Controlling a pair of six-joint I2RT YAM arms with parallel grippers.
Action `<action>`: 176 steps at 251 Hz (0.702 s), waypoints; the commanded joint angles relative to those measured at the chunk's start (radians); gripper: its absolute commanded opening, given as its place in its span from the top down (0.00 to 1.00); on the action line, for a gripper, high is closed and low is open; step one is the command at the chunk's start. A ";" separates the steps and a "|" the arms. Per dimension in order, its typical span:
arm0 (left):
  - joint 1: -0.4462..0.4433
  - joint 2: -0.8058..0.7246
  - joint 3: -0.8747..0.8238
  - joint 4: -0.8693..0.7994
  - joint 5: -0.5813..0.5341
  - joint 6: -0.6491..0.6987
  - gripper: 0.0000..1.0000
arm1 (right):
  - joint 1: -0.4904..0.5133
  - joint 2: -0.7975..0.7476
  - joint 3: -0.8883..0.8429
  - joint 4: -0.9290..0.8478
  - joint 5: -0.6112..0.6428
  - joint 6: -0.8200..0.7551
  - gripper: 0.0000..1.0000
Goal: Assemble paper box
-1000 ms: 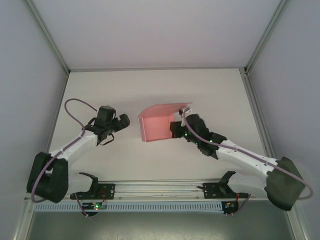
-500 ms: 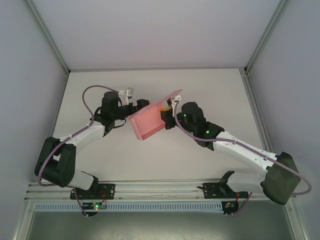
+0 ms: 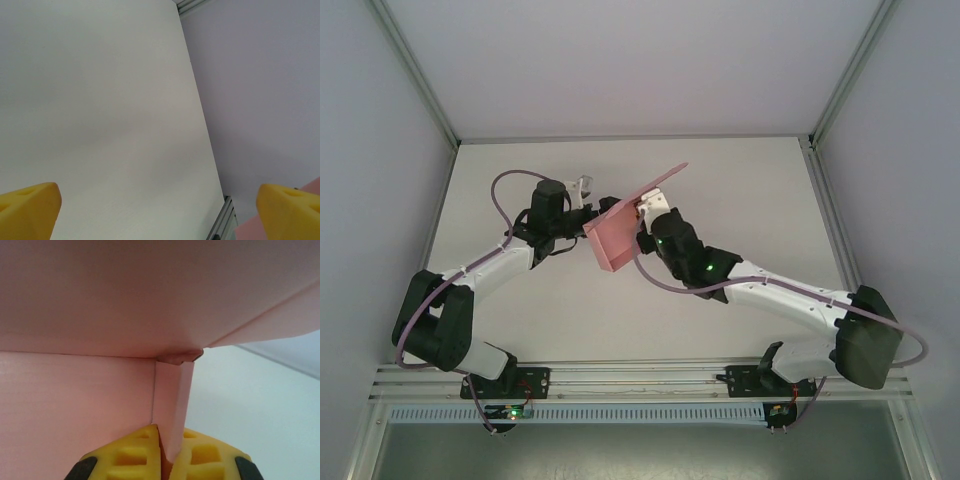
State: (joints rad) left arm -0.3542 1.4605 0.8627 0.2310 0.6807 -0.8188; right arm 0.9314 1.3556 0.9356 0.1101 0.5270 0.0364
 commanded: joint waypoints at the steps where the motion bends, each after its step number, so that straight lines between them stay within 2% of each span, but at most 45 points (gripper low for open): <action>1: -0.100 -0.051 0.094 0.110 0.174 -0.040 0.00 | 0.019 0.117 -0.013 -0.106 0.201 -0.124 1.00; 36: -0.103 -0.061 0.101 0.078 0.155 -0.030 0.00 | 0.034 0.179 0.021 -0.132 0.259 -0.161 1.00; 78: -0.107 -0.075 0.114 0.059 0.148 -0.017 0.00 | 0.023 0.232 0.052 -0.166 0.245 -0.169 1.00; 129: -0.115 -0.087 0.118 -0.020 0.106 0.034 0.00 | 0.022 0.215 0.049 -0.149 0.201 -0.154 1.00; 143: -0.115 -0.086 0.117 -0.035 0.101 0.039 0.00 | 0.018 0.187 0.045 -0.147 0.125 -0.131 1.00; 158: -0.115 -0.084 0.122 -0.089 0.069 0.068 0.00 | 0.003 0.135 0.025 -0.120 -0.041 -0.093 1.00; 176: -0.114 -0.082 0.128 -0.187 -0.025 0.122 0.00 | -0.028 0.063 -0.019 -0.055 -0.245 -0.035 1.00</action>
State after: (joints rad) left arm -0.3618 1.4582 0.9077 0.0673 0.5461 -0.8078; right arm 0.9470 1.4418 0.9958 0.0933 0.6373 -0.0418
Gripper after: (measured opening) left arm 0.998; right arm 0.055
